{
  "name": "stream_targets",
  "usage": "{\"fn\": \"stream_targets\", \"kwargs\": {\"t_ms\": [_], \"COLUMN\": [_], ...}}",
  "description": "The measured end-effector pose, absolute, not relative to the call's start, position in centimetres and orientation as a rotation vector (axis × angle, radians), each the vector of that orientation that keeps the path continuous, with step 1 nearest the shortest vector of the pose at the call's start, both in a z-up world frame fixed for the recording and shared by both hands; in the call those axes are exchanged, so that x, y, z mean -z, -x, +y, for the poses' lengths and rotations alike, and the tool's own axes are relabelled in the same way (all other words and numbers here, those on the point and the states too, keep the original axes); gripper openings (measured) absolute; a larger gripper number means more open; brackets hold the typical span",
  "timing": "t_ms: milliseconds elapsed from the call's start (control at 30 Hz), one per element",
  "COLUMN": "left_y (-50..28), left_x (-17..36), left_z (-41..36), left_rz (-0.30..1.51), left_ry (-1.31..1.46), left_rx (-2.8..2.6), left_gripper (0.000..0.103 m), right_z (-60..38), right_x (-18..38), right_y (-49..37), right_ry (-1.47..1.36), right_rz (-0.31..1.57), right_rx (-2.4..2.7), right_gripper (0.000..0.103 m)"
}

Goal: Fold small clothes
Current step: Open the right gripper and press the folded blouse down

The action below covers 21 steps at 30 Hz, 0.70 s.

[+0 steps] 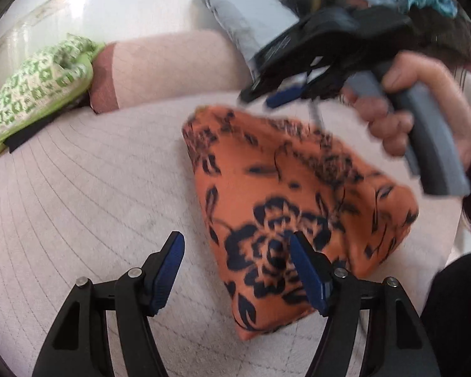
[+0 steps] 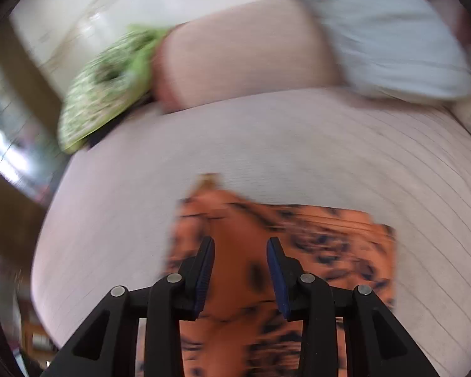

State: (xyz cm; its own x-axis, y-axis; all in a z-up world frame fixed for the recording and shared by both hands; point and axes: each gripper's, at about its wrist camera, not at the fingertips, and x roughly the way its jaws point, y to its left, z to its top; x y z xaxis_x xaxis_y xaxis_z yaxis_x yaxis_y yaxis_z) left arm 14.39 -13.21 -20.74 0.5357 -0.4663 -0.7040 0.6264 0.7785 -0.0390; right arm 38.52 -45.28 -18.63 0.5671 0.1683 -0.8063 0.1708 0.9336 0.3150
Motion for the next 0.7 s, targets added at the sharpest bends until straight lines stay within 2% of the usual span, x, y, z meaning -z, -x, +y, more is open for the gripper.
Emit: {"fn": "stream_targets", "kwargs": {"t_ms": [67, 233, 300, 433, 600, 700], "left_y": [-14.2, -15.7, -16.3, -16.7, -16.7, -17.1], "left_x": [20.7, 23.8, 23.7, 23.5, 21.4, 20.8], "left_z": [-13.2, -14.3, -13.8, -13.4, -12.4, -12.1], "left_rz": [0.762, 0.957, 0.992, 1.006, 0.913, 0.89], "left_ry": [-0.232, -0.262, -0.211, -0.181, -0.117, -0.076], "left_rx": [0.656, 0.661, 0.689, 0.707, 0.712, 0.704], "left_gripper": [0.071, 0.072, 0.072, 0.072, 0.072, 0.072], "right_z": [-43.7, -43.4, -43.9, -45.6, -48.2, -49.8], "right_x": [20.0, 26.9, 25.8, 24.4, 19.8, 18.3], "right_y": [-40.7, -46.7, -46.9, -45.2, -38.1, -33.4], "right_ry": [-0.381, -0.381, -0.406, -0.52, -0.516, -0.498], "right_rz": [1.036, 1.172, 1.078, 1.019, 0.893, 0.894], "right_rx": [-0.053, 0.003, 0.009, 0.0, -0.032, -0.013], "right_gripper": [0.037, 0.038, 0.038, 0.038, 0.038, 0.038]}}
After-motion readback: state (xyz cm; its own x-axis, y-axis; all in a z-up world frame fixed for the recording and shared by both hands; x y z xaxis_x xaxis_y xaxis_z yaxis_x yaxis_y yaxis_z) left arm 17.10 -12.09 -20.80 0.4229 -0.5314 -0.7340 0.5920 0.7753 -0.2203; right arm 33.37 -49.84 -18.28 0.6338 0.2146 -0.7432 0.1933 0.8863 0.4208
